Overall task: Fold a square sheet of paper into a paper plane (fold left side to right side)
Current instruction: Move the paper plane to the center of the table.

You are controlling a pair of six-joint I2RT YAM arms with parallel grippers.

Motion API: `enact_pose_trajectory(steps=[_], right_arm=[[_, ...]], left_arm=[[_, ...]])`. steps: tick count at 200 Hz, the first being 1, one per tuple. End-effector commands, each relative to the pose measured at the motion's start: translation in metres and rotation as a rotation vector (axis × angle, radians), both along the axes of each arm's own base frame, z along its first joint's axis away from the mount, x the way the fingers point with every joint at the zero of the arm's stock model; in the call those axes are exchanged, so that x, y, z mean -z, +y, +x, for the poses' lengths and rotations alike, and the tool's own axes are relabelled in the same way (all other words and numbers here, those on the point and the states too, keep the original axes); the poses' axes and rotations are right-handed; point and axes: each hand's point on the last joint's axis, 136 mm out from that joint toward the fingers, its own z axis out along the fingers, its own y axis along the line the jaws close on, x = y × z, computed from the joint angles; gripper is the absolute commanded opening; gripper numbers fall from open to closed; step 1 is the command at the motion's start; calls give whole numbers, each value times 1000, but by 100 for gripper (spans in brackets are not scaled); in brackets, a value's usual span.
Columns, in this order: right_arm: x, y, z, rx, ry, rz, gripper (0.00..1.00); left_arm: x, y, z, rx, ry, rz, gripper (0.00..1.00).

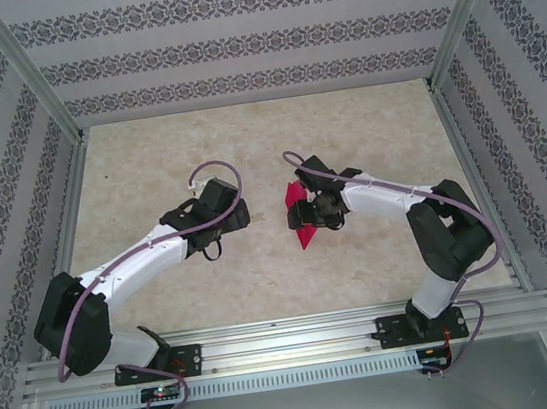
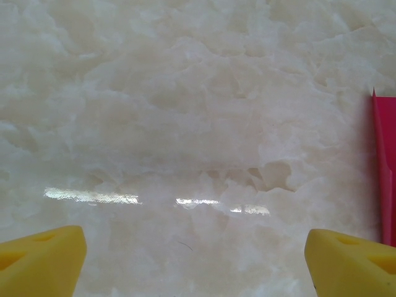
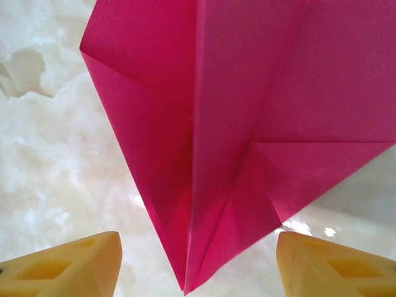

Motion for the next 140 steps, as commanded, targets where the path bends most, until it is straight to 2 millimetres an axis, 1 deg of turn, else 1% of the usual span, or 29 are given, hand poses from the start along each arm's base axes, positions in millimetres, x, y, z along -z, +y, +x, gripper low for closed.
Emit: enact_pose_trajectory(steps=[1,70,96,122,140], right_arm=[[-2,4,12,20,-27,-21,65],[9,8,13,15,3,-27,39],[14,13,14,12,21,-18,33],[20,13,14,14,38,-32,26],[17,12,16,11,31,-42,20]], left_arm=[[-3,7,0,-19,1,19,92],[-1,7,0,-17,7,28,92],[-4,8,1,-17,3,34,92],[-5,8,1,-15,0,40,92],[-4,10,0,-16,4,46,93]])
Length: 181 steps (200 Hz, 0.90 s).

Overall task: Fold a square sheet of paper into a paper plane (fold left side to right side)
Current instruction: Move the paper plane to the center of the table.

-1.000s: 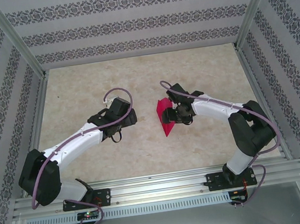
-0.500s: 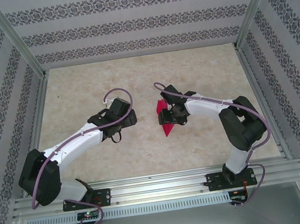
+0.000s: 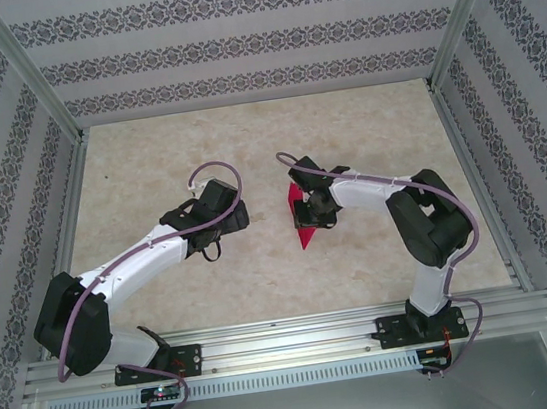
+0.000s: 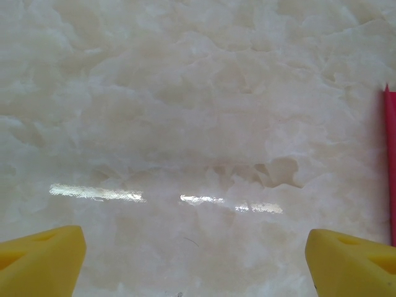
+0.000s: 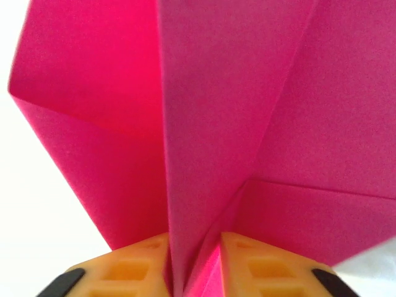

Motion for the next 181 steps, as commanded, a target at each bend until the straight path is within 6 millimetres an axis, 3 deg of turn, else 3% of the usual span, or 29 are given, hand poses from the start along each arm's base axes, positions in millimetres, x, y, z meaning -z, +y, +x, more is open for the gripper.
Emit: enact_pose_trajectory(steps=[1,34,72,113,181], right_arm=[[-9,8,7,-12,-22,1,20],[-29,3,21,-30,-76,-23,10],[-37,-4,50,-56,-95,-41,8],[-26,-10,75,-41,-64,-98,8],[-5,-19,81,-20,-27,-169,12]], left_arm=[[-6,7,3,-14,-9,30,93],[-7,10,1,-21,-13,35,93],[-11,13,0,-23,-22,43,93],[-12,17,-3,-33,-20,52,100],[-13,18,-3,-33,-17,60,100]])
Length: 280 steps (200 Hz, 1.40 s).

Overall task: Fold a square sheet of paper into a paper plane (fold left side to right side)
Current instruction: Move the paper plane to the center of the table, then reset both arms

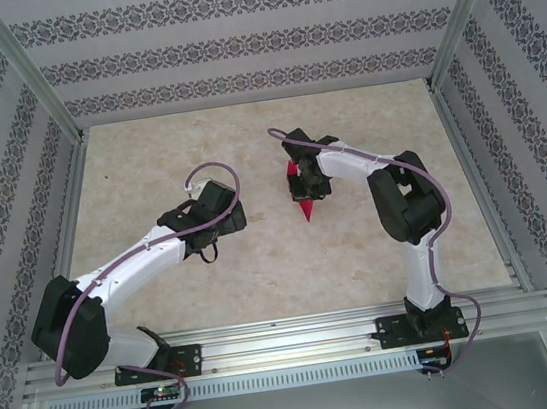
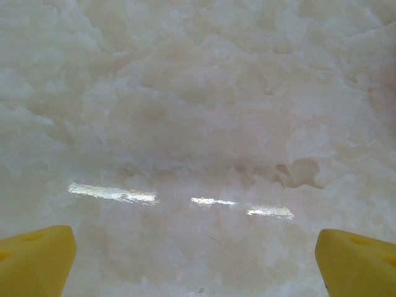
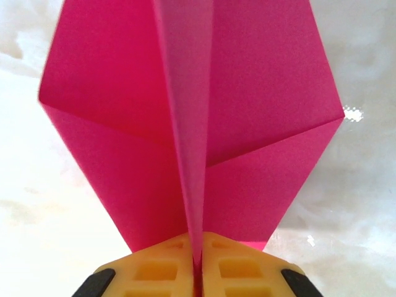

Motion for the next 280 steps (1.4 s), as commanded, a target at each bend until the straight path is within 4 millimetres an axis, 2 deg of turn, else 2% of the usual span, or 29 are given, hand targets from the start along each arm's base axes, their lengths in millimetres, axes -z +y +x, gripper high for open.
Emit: enact_pose_trajectory(steps=[1,44,86,117,164,186,215,218,219,241,252,261,280], right_arm=[[1,-6,5,2,-4,-42,12],[-2,-4,3,-11,-8,-38,22],[-23,-5,1,-23,-33,-48,30],[-56,-11,-3,-29,-80,-63,37],[-131,-35,-11,-19,-251,-57,47],[-167,-58,-15,2,-373,-33,51],[-203,-105,-20,103,-570,19,61],[-200,-110,-20,116,-573,19,63],[-205,-113,-21,124,-593,25,63],[-215,-156,-26,251,-739,48,73],[-221,-177,-29,305,-813,28,85],[-217,-193,-32,351,-853,0,97],[-206,-222,-35,397,-919,-79,98]], left_arm=[[-10,6,1,-10,-13,15,100],[-8,4,2,-4,-8,12,100],[-9,0,4,6,-5,5,100],[-16,-3,8,8,-19,-4,100],[-40,5,24,-13,-77,-16,100],[-59,25,34,-55,-140,-12,100],[-92,71,41,-169,-278,57,100],[-95,76,42,-181,-294,71,100],[-95,78,42,-185,-296,77,100],[-119,107,42,-251,-435,191,100],[-125,121,40,-281,-485,252,100],[-129,129,39,-305,-523,291,100],[-126,143,37,-313,-563,368,100]])
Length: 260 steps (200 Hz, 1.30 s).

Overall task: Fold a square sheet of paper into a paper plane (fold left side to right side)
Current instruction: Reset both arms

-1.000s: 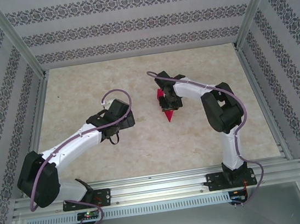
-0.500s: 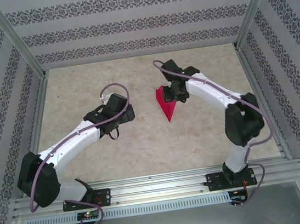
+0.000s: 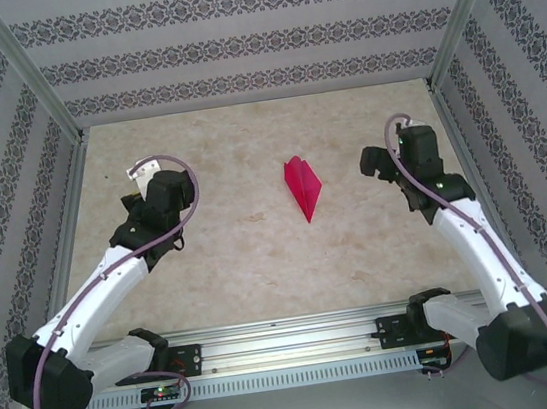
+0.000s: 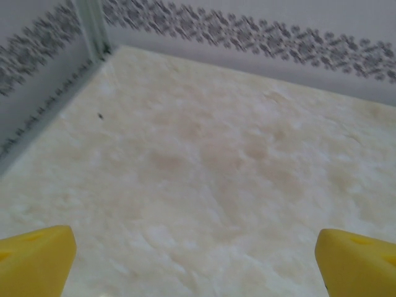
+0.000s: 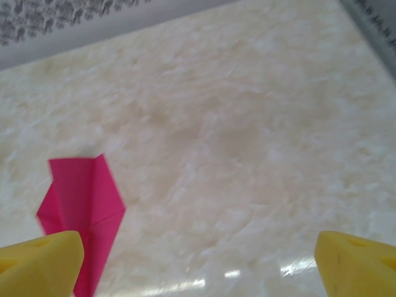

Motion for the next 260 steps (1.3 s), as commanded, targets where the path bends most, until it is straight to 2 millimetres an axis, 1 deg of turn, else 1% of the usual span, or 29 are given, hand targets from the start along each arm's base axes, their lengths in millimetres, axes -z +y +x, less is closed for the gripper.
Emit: enact_pose_trajectory(steps=[1,13,33,50,79,101,126,140,151,169,178,190,198,207,220,227,233,241,251,260], right_arm=[[-11,-32,12,96,-168,-76,98],[2,-51,10,162,-185,-123,98],[28,-70,11,216,-205,-158,98],[48,-75,16,219,-230,-188,98],[68,-74,27,180,-275,-227,98],[74,-67,37,122,-324,-239,98],[70,-58,50,56,-368,-238,98],[74,-51,57,2,-334,-222,98],[74,-45,62,-33,-338,-209,98],[75,-38,62,-66,-352,-190,98],[76,-36,62,-72,-400,-184,98],[85,-32,63,-91,-425,-186,98],[92,-33,65,-85,-422,-183,98],[89,-33,68,-82,-445,-176,98],[93,-33,69,-92,-385,-177,98],[94,-33,70,-88,-396,-176,98],[92,-34,70,-80,-415,-173,98],[92,-36,70,-76,-404,-173,98],[95,-36,70,-78,-381,-175,98],[93,-36,71,-72,-399,-175,98]], left_arm=[[-12,29,3,-87,-91,169,100],[-4,36,3,-94,-85,201,100],[14,48,2,-107,-48,229,100],[32,55,3,-93,-35,241,100],[56,59,7,-33,-72,217,100],[65,57,10,25,-119,214,100],[73,62,13,45,-156,216,100],[78,58,17,86,-175,213,100],[83,55,22,117,-185,214,100],[94,52,29,148,-187,222,100],[94,51,32,157,-201,224,100],[96,50,36,173,-217,209,100],[100,49,38,191,-219,196,100],[109,48,40,201,-213,184,100],[123,51,41,201,-217,172,100],[119,52,45,196,-243,173,100],[119,49,47,215,-222,165,100],[128,46,50,244,-169,158,100],[125,48,59,231,-176,154,100],[133,50,60,240,-113,136,100]])
